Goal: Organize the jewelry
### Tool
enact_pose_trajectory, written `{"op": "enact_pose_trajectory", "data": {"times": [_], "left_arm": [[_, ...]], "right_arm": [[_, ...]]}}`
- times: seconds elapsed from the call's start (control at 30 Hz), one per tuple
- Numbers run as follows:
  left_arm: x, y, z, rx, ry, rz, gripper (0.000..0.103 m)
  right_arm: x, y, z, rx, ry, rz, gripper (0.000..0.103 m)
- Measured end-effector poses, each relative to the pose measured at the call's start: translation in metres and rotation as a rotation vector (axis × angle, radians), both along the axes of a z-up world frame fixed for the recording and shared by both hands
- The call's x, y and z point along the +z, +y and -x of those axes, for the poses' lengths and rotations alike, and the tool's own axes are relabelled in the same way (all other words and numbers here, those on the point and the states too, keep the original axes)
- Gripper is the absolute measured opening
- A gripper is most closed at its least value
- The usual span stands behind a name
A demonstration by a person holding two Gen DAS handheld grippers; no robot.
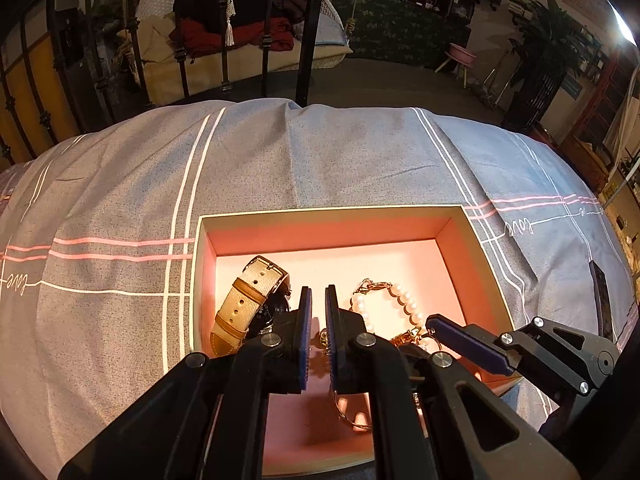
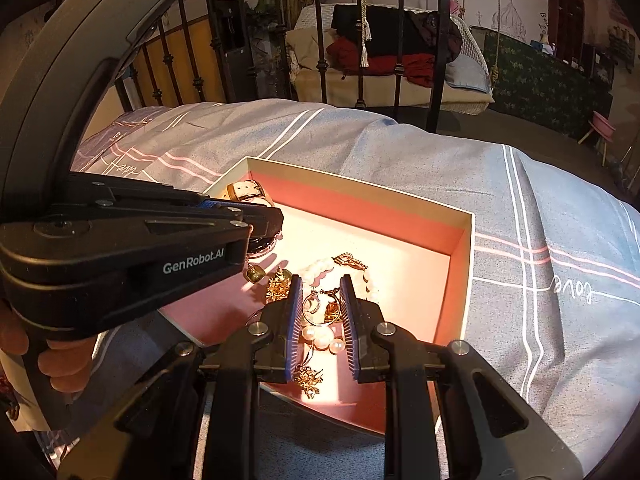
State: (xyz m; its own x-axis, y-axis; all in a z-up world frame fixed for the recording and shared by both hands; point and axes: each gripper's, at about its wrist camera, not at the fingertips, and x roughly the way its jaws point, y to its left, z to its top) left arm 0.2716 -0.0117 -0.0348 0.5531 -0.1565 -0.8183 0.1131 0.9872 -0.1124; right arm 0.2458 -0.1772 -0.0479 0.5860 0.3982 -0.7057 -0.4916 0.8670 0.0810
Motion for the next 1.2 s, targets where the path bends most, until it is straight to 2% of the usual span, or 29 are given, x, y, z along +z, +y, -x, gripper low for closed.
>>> {"op": "enact_pose_trajectory", "data": {"times": [0.1, 0.17, 0.2, 0.23, 0.27, 0.3, 0.33, 0.37, 0.4, 0.43, 0.57, 0.6, 0.67, 0.9, 1.03, 1.2], "left_arm": [[-0.001, -0.002, -0.002, 0.001, -0.001, -0.003, 0.014], [-0.002, -0.002, -0.003, 0.008, 0.004, -0.002, 0.023], [-0.002, -0.002, -0.003, 0.01, 0.004, -0.002, 0.034], [-0.002, -0.001, -0.004, 0.012, 0.006, 0.002, 0.046], [-0.001, 0.0, -0.003, 0.018, 0.005, 0.004, 0.05], [0.0, 0.0, -0.002, 0.022, 0.001, 0.001, 0.057], [0.002, 0.0, 0.0, 0.025, -0.001, -0.003, 0.062], [0.004, 0.0, 0.001, 0.026, -0.004, -0.004, 0.065], [0.006, 0.001, 0.004, 0.026, -0.007, -0.005, 0.073], [0.009, 0.001, 0.008, 0.021, -0.006, -0.004, 0.076], [0.023, 0.003, 0.042, -0.026, -0.055, 0.019, 0.088], [0.025, 0.004, 0.053, -0.027, -0.067, 0.019, 0.092], [0.03, 0.009, 0.077, -0.018, -0.107, 0.025, 0.093], [0.041, 0.023, 0.153, 0.041, -0.305, 0.038, 0.095], [0.046, 0.024, 0.181, 0.069, -0.41, 0.015, 0.096], [0.048, 0.025, 0.196, 0.097, -0.469, -0.008, 0.096]], "right_arm": [[0.0, 0.0, 0.0, 0.003, 0.002, -0.001, 0.02], [0.001, 0.0, 0.001, 0.008, 0.003, -0.008, 0.02], [0.0, 0.001, 0.001, 0.014, 0.012, -0.007, 0.023], [0.0, 0.001, 0.003, 0.014, 0.012, -0.007, 0.039], [0.0, 0.001, 0.005, 0.011, 0.004, -0.011, 0.05], [0.001, 0.0, 0.007, 0.009, -0.005, -0.018, 0.069], [0.002, 0.0, 0.01, 0.012, -0.009, -0.03, 0.08], [0.003, 0.0, 0.012, 0.015, -0.007, -0.039, 0.084], [0.003, 0.0, 0.015, 0.018, -0.006, -0.045, 0.096], [0.002, 0.0, 0.02, 0.029, -0.005, -0.05, 0.098], [-0.006, -0.004, 0.047, 0.038, -0.021, 0.001, 0.098], [-0.006, -0.006, 0.056, 0.021, -0.052, 0.024, 0.098], [-0.001, -0.014, 0.075, -0.034, -0.127, 0.045, 0.098], [0.029, -0.053, 0.132, -0.253, -0.412, -0.056, 0.098], [0.035, -0.06, 0.15, -0.318, -0.475, -0.077, 0.098], [0.044, -0.064, 0.159, -0.337, -0.496, -0.126, 0.098]]}}
